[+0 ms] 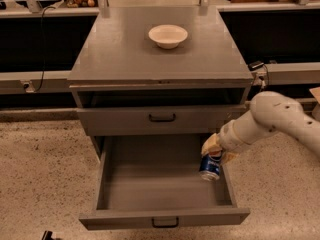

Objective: Pick pepsi can from middle drawer and place on counter

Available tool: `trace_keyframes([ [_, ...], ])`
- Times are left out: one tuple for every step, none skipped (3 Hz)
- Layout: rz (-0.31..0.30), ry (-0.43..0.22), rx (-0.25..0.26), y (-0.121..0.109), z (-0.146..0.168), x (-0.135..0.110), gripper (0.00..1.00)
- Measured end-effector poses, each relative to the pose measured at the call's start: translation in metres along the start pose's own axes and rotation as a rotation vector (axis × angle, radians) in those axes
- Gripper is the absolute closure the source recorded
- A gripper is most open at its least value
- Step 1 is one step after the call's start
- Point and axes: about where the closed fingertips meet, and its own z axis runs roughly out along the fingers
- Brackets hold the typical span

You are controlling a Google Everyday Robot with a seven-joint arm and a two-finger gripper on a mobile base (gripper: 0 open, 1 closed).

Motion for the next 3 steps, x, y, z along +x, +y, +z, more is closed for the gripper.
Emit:
trace_keyframes([
  [-0.074,0.026,0.009,-0.029,-0.071,-0.001,1.0],
  [-0.147,0.08,-0.011,-0.065,-0.129,0.006,1.0],
  [-0.152,0.134,-0.021,-0.096,-0.169,0.028,1.0],
])
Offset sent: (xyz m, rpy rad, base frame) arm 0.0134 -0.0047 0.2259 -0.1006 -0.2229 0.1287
